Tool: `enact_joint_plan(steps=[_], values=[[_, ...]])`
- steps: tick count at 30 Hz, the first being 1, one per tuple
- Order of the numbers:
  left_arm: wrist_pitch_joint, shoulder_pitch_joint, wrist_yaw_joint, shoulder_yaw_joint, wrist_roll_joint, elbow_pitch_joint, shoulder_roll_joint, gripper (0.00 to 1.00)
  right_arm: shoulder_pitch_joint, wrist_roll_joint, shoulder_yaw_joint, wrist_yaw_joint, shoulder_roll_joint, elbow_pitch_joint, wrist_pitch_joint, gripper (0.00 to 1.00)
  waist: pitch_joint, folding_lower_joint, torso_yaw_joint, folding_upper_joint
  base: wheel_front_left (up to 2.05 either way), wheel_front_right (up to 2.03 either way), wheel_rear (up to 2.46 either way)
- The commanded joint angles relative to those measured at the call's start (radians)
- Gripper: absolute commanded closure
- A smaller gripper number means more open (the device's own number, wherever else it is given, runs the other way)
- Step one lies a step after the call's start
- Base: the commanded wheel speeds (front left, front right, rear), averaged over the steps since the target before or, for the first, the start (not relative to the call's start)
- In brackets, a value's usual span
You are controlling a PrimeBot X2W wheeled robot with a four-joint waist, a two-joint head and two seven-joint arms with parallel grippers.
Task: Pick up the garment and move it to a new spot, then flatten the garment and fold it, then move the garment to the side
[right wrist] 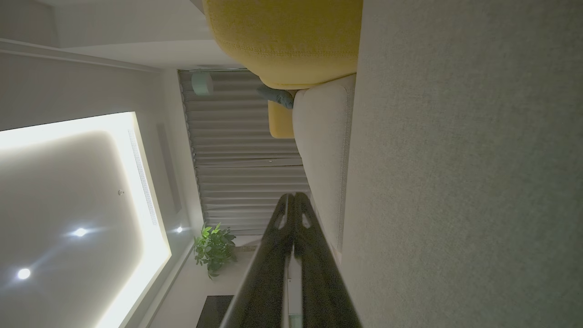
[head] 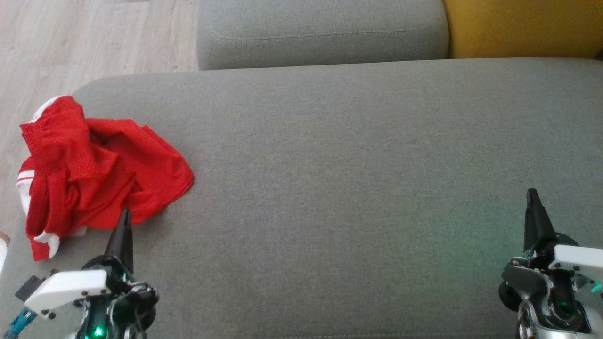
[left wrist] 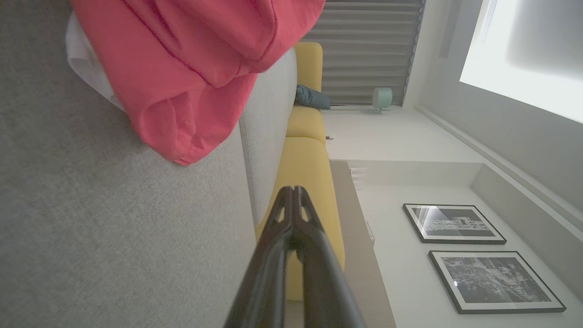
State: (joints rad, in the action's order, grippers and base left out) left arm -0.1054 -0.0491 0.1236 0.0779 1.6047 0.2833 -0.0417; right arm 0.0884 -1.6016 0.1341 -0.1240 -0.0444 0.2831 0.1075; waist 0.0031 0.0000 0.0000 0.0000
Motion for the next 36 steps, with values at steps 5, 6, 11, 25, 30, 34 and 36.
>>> enact_joint_plan(steps=[5,6,11,25,30,34,36], values=[[-0.008,-0.059,0.007,0.035,0.004,-0.038,-0.008,1.00,0.019,-0.007,-0.021,-0.007,-0.006,-0.038,0.005,1.00,0.000,0.0000,0.000,0.0000,0.00,0.00,0.00],[-0.008,-0.059,0.007,0.035,0.004,-0.038,-0.008,1.00,0.019,-0.007,-0.021,-0.007,-0.006,-0.038,0.005,1.00,0.000,0.0000,0.000,0.0000,0.00,0.00,0.00],[-0.008,-0.059,0.007,0.035,0.004,-0.038,-0.008,1.00,0.019,-0.007,-0.021,-0.007,-0.006,-0.038,0.005,1.00,0.000,0.0000,0.000,0.0000,0.00,0.00,0.00],[-0.008,-0.059,0.007,0.035,0.004,-0.038,-0.008,1.00,0.019,-0.007,-0.021,-0.007,-0.006,-0.038,0.005,1.00,0.000,0.0000,0.000,0.0000,0.00,0.00,0.00],[0.004,0.029,-0.002,-0.003,-0.001,0.054,0.008,0.00,-0.017,0.001,-0.003,0.001,0.004,0.055,-0.001,0.00,0.001,0.0000,0.000,0.0000,0.00,0.00,0.00],[0.016,0.022,-0.002,-0.003,-0.009,0.055,0.007,0.00,-0.010,0.007,-0.012,0.001,0.002,0.049,-0.009,0.00,0.001,0.0000,-0.001,0.0000,0.00,0.00,0.00],[0.022,0.019,-0.001,-0.002,-0.019,0.055,0.007,0.00,-0.007,0.014,-0.019,0.001,0.000,0.047,-0.017,0.00,0.001,0.0000,-0.001,0.0000,0.00,0.00,0.00]])
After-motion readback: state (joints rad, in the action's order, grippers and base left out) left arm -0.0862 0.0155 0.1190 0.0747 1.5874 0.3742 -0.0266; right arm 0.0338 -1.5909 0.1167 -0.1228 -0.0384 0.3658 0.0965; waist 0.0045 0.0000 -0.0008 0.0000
